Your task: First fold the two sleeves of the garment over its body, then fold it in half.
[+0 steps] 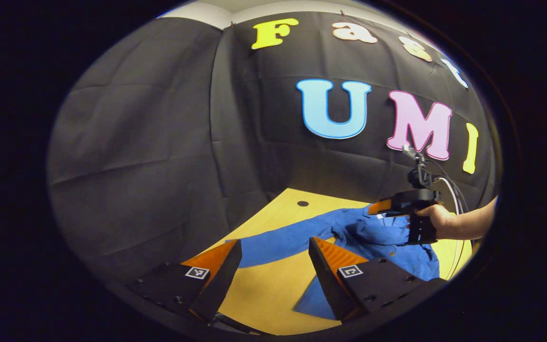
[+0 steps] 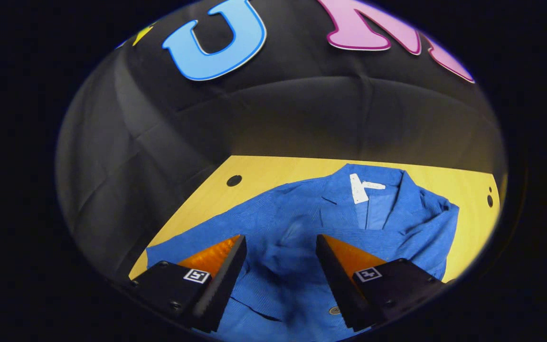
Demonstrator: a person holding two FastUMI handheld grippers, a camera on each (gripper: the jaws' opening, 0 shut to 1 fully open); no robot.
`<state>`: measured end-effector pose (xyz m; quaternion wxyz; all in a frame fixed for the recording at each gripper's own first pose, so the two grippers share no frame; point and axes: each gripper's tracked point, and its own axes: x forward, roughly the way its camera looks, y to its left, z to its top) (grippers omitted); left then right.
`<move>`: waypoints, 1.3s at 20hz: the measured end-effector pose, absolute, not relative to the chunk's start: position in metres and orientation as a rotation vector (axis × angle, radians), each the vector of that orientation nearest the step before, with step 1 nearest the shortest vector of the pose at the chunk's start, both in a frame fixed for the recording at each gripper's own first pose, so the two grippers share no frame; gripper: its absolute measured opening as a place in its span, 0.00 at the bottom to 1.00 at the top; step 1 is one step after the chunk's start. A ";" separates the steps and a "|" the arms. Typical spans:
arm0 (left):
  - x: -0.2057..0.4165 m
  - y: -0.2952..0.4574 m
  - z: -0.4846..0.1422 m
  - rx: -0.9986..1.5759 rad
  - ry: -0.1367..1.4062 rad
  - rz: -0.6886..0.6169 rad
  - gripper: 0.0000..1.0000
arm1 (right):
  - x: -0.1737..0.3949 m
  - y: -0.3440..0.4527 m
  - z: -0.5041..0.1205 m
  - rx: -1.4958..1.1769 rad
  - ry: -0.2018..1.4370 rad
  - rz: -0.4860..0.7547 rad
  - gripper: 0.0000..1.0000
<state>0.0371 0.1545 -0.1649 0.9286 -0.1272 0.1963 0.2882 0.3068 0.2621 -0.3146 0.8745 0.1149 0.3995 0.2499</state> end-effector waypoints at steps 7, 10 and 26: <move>0.047 0.219 -0.256 -0.348 0.571 0.681 0.82 | 0.259 0.158 -0.223 0.027 0.531 0.514 0.98; 0.069 0.236 -0.293 -0.423 0.645 0.697 0.84 | 0.229 0.114 -0.186 -0.009 0.440 0.464 0.99; 0.133 0.262 -0.379 -0.496 0.908 0.704 0.84 | 0.118 -0.029 -0.116 -0.104 0.389 0.190 0.96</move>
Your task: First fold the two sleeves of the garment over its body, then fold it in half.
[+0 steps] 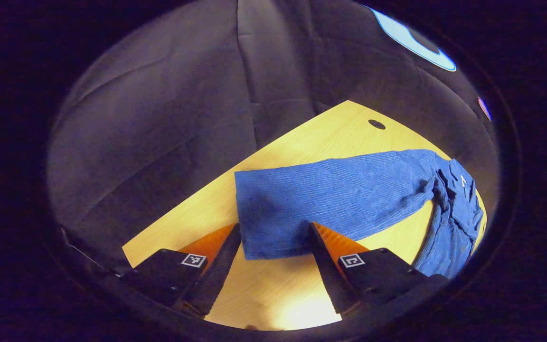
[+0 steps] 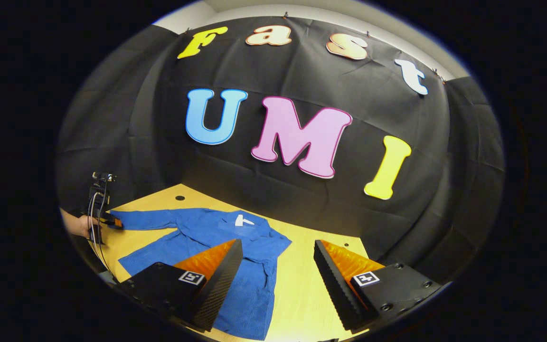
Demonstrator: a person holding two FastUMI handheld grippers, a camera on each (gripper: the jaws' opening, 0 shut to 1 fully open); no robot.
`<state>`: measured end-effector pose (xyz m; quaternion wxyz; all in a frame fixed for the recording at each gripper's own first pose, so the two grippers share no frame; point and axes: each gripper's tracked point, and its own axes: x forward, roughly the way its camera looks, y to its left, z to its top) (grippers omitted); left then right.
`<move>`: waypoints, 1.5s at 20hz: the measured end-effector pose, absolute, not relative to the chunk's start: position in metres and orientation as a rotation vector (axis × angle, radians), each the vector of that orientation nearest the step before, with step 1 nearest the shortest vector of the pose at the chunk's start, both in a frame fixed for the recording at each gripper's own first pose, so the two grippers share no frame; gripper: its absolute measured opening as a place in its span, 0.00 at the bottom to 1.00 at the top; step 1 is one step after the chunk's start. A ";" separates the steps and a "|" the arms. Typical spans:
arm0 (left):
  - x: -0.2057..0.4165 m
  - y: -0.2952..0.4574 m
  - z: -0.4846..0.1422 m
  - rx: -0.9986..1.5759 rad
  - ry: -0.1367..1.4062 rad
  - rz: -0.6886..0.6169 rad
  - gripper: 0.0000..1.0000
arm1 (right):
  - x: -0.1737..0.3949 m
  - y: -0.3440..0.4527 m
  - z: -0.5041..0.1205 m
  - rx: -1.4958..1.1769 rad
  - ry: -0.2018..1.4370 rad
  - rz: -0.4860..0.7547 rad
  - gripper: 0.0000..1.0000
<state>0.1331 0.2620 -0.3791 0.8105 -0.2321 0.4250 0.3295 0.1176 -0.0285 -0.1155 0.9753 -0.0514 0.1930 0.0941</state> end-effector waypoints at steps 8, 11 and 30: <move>0.157 0.267 -0.380 -0.471 0.901 0.560 0.18 | 0.088 -0.047 -0.142 -0.043 0.477 0.131 0.96; 0.155 0.268 -0.376 -0.468 0.893 0.540 0.02 | 0.080 -0.053 -0.151 -0.032 0.499 0.120 0.96; 0.355 -0.029 -0.152 -0.381 0.514 -0.150 0.00 | 0.091 -0.122 -0.208 0.056 0.616 0.051 0.97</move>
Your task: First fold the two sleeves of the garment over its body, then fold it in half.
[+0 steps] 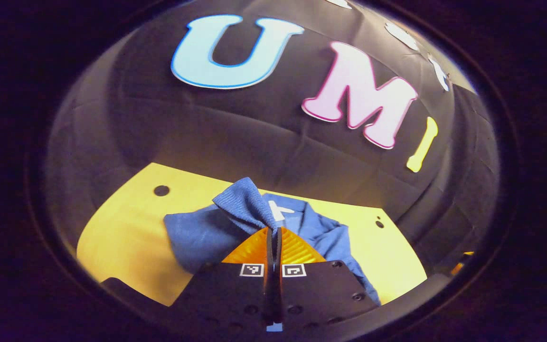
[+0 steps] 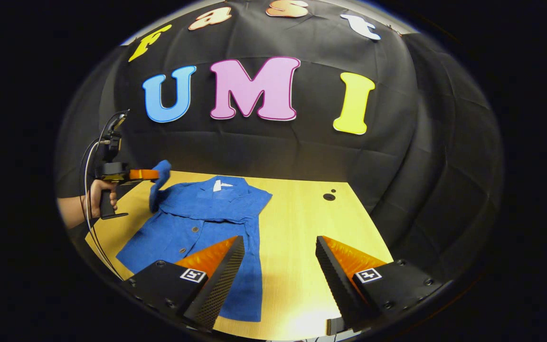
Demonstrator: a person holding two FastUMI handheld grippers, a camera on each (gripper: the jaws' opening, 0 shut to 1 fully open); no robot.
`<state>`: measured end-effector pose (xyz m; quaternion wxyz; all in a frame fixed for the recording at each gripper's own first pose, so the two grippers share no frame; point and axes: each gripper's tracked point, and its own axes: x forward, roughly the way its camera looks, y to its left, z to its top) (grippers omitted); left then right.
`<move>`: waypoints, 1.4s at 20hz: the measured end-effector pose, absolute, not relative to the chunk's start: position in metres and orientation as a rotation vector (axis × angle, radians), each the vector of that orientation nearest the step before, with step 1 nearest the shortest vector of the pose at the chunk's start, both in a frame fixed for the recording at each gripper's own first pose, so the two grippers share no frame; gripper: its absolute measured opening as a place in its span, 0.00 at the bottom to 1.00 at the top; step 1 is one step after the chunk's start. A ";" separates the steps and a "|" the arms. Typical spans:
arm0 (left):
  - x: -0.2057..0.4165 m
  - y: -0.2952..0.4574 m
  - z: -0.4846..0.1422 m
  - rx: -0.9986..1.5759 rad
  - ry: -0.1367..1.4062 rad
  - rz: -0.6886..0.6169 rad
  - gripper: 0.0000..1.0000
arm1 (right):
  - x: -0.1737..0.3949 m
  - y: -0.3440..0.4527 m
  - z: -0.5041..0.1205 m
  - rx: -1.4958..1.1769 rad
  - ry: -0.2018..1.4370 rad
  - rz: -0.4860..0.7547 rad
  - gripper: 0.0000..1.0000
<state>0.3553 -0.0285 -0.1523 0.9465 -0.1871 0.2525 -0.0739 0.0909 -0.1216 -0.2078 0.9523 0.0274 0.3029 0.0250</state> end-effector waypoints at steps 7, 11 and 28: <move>0.394 -0.168 -0.144 -0.372 0.556 -0.344 0.50 | 0.079 -0.158 -0.224 0.075 0.653 0.000 0.97; 0.372 -0.141 -0.148 -0.339 0.543 -0.260 0.85 | 0.074 -0.136 -0.247 0.082 0.694 0.059 0.97; 0.040 0.051 -0.322 -0.123 1.008 0.067 0.85 | -0.010 -0.053 -0.388 0.196 1.134 0.162 0.99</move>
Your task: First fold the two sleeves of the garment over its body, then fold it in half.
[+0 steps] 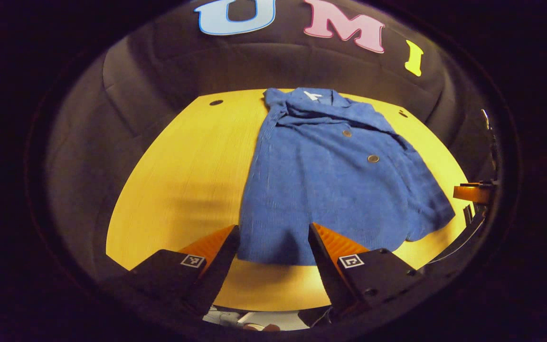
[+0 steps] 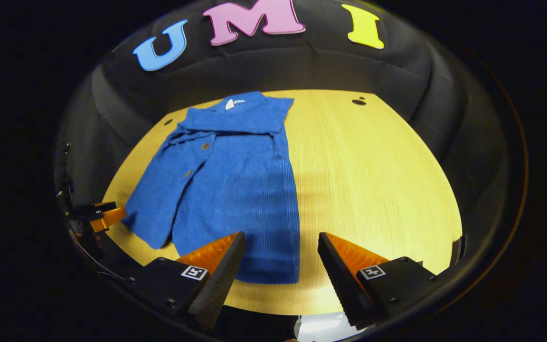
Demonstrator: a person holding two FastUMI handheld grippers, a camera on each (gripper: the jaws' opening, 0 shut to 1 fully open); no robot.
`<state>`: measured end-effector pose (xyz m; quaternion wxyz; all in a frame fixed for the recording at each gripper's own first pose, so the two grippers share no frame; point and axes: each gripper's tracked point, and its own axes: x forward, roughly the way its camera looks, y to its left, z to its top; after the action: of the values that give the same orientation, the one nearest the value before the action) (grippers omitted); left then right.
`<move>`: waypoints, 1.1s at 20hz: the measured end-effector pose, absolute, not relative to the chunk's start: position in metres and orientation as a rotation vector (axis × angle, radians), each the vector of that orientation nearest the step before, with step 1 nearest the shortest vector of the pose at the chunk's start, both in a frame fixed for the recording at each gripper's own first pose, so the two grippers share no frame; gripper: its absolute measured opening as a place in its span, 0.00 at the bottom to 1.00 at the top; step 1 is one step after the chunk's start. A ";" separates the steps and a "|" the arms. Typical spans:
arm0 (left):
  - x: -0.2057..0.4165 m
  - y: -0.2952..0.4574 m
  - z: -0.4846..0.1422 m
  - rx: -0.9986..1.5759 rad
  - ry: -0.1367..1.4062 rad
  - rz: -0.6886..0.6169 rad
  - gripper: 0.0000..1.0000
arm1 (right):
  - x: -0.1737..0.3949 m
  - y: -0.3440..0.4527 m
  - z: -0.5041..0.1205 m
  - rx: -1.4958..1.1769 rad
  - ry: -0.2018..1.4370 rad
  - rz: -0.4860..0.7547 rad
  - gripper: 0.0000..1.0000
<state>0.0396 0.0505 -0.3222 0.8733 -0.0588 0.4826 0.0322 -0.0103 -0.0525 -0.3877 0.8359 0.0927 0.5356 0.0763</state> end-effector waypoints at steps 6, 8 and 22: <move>0.045 0.040 -0.338 -0.158 1.072 0.032 0.84 | -0.036 -0.039 -0.419 0.247 1.256 0.140 1.00; 0.045 0.040 -0.337 -0.141 1.077 0.031 0.83 | -0.034 -0.038 -0.421 0.224 1.250 0.143 0.99; 0.061 -0.011 -0.331 -0.281 1.037 -0.053 0.00 | -0.030 -0.002 -0.425 0.271 1.311 0.252 0.05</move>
<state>0.0612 -0.0114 -0.3314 0.8587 -0.1340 0.4941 -0.0253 -0.0302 -0.0017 -0.4255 0.7767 0.1251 0.6062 0.1166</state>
